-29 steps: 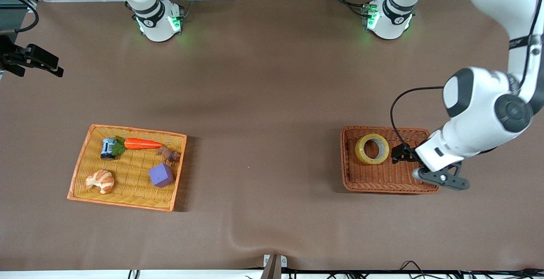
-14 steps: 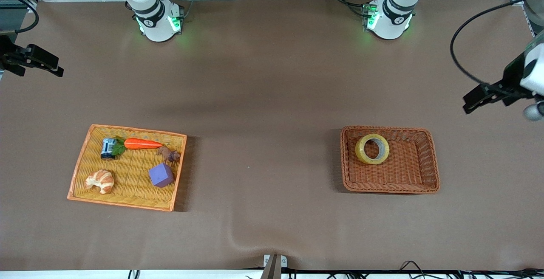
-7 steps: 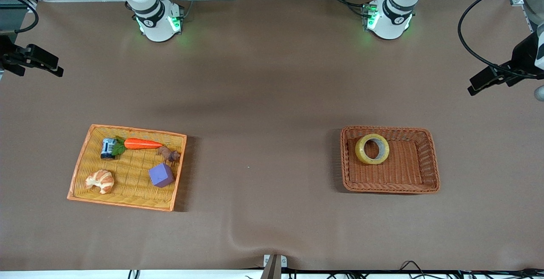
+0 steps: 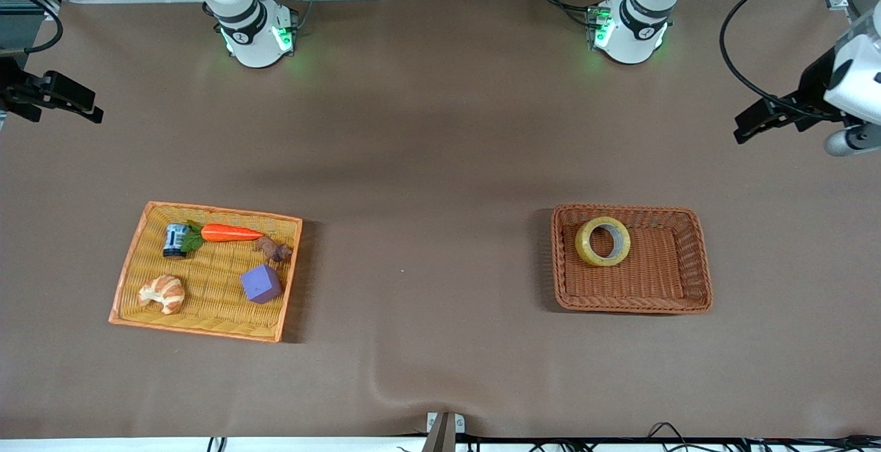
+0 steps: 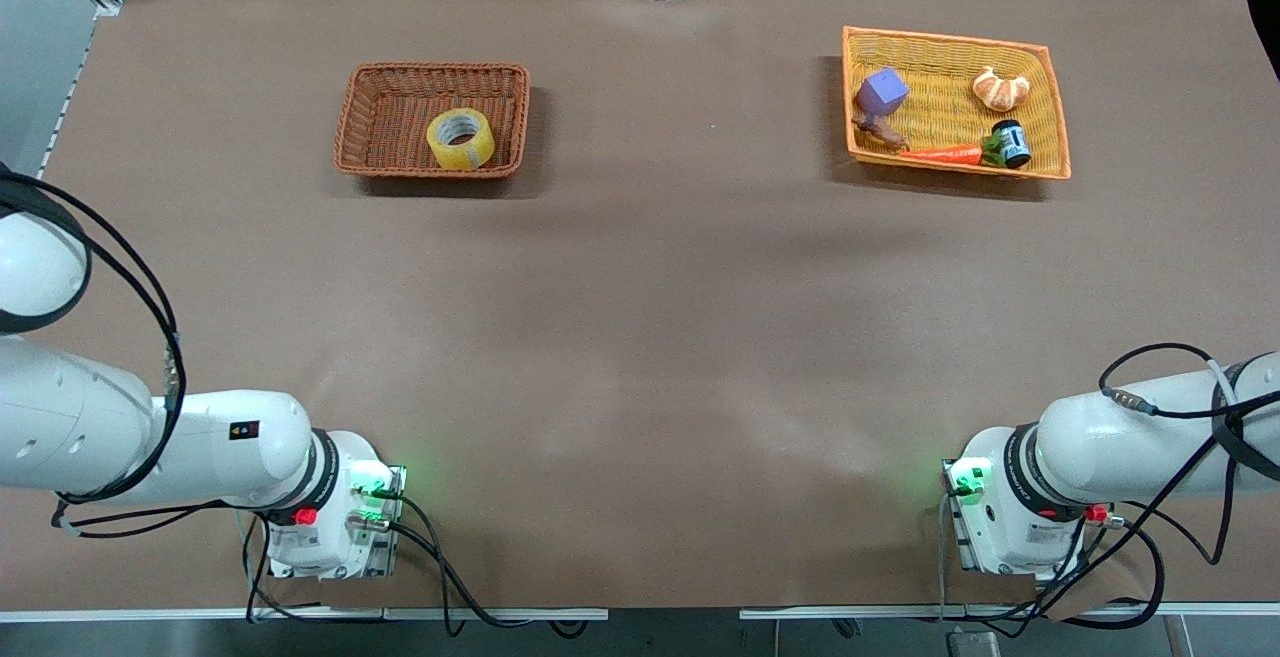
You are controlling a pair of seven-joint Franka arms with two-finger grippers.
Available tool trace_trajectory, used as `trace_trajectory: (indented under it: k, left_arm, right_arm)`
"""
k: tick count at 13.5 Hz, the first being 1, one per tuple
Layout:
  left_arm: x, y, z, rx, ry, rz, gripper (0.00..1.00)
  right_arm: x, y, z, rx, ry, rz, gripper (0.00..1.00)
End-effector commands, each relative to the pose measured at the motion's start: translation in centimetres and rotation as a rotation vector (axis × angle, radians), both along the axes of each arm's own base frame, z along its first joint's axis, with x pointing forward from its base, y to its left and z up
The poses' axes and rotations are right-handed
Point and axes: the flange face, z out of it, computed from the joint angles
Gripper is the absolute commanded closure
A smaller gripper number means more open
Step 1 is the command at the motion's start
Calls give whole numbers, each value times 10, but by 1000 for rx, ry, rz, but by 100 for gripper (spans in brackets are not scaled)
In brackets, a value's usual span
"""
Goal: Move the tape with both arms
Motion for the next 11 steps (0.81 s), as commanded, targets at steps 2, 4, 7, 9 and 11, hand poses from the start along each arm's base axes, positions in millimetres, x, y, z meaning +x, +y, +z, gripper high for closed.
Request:
trace_trajectory:
  k: [2, 4, 7, 9, 11]
  left_arm:
    - [-14, -12, 1, 1, 30, -100, 0]
    - [-15, -13, 1, 0, 40, -194, 0]
    - [-13, -2, 4, -5, 36, -213, 0]
    - [-11, 0, 9, -5, 24, -206, 0]
    - [-11, -1, 11, -5, 19, -200, 0]
  right_arm:
    - [-7, -3, 1, -6, 12, -18, 0]
    - [-6, -1, 2, -6, 7, -15, 0]
    - [-6, -1, 1, -6, 9, -15, 0]
    - [-7, -3, 1, -6, 10, -18, 0]
    - [-6, -2, 1, -6, 9, -17, 0]
